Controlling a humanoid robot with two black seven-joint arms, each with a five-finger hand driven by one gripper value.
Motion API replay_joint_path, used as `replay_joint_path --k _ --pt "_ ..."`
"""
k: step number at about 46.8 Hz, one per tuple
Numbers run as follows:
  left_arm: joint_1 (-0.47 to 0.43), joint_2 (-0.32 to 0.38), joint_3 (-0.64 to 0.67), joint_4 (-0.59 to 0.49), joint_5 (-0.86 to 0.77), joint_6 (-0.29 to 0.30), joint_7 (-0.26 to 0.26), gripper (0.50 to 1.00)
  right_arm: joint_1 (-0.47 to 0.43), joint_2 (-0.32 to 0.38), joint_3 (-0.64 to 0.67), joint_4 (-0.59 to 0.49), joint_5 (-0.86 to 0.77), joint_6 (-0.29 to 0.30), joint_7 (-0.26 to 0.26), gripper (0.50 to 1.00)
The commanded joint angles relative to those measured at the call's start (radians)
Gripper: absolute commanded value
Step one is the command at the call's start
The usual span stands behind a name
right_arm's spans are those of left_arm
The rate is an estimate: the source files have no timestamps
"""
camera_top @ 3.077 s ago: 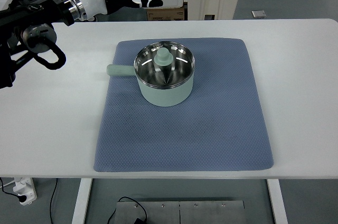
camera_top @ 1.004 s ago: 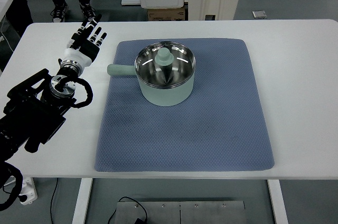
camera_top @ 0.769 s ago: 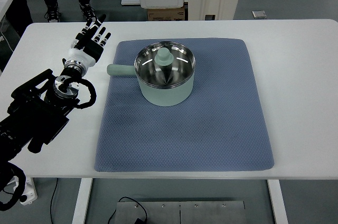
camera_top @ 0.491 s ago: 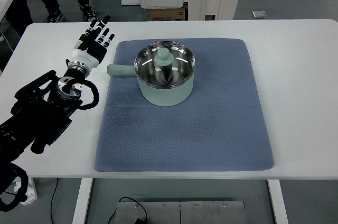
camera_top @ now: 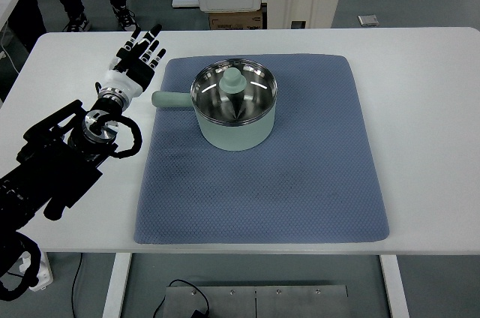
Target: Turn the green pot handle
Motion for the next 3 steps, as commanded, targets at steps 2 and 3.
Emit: replay_joint_path --k 2,3 --pt "-0.001 0.0 0.0 0.0 0.0 0.001 0.0 1.0 0.0 0.0 0.0 0.0 0.0 -0.002 0.0 1.0" --pt "0.001 0.0 0.0 0.0 0.0 0.001 0.0 1.0 0.0 0.0 0.0 0.0 0.0 -0.003 0.0 1.0"
